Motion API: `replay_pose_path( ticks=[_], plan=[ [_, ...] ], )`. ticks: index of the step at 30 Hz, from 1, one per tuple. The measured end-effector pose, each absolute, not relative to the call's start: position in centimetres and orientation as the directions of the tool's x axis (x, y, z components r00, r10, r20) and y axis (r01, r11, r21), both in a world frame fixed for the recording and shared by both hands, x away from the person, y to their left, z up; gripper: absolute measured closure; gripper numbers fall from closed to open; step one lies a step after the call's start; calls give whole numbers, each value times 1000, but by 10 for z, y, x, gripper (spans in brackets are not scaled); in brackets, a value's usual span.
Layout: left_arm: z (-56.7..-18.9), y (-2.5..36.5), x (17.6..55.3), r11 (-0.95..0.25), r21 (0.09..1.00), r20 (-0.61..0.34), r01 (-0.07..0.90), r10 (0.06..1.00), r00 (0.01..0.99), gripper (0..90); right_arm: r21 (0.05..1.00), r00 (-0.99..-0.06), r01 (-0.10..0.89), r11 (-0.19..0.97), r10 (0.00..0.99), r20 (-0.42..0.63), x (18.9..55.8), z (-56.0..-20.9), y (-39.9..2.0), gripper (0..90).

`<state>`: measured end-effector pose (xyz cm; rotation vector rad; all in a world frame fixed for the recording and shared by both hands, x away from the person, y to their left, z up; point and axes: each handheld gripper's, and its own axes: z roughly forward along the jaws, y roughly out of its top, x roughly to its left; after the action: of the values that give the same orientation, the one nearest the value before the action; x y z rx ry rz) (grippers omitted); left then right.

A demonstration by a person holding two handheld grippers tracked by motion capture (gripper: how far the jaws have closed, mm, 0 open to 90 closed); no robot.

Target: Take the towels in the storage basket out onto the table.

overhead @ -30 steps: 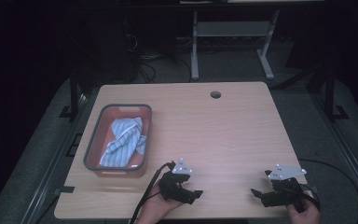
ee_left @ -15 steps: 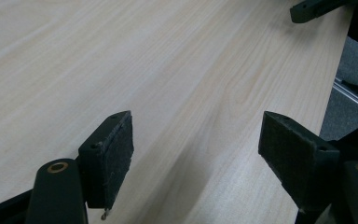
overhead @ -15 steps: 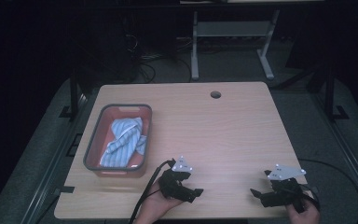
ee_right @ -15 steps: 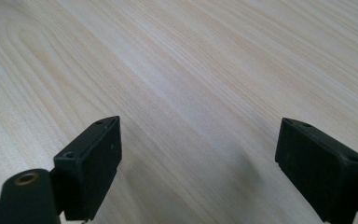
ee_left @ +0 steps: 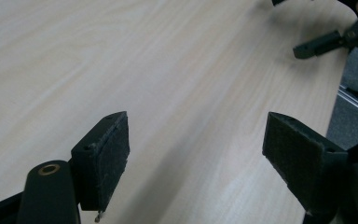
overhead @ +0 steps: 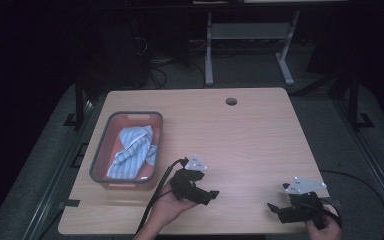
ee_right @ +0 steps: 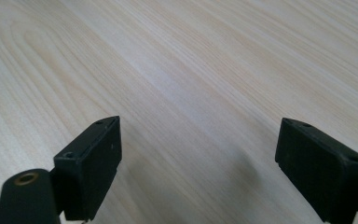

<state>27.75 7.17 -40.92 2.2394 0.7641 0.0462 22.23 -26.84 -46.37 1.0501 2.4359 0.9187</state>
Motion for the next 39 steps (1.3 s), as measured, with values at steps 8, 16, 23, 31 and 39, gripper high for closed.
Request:
replay_pose_path(
  ticks=[8,16,23,31,39],
  plan=[
    [-393,76,301,-507,658,-200,556,594,779,217,674,-669,524,521,741,-54,221,-463,-268,139],
    [-375,78,312,-511,648,-183,565,616,766,207,679,-663,526,512,747,-49,221,-463,-269,139],
    [-365,82,319,-506,648,-186,569,619,763,208,682,-664,521,513,746,-55,221,-463,-269,139],
    [-362,85,324,-517,631,-183,579,626,758,207,681,-660,530,505,750,-43,222,-464,-269,139],
    [-356,92,331,-509,629,-186,587,635,750,206,685,-649,535,494,760,-41,223,-464,-275,139]
  ],
)
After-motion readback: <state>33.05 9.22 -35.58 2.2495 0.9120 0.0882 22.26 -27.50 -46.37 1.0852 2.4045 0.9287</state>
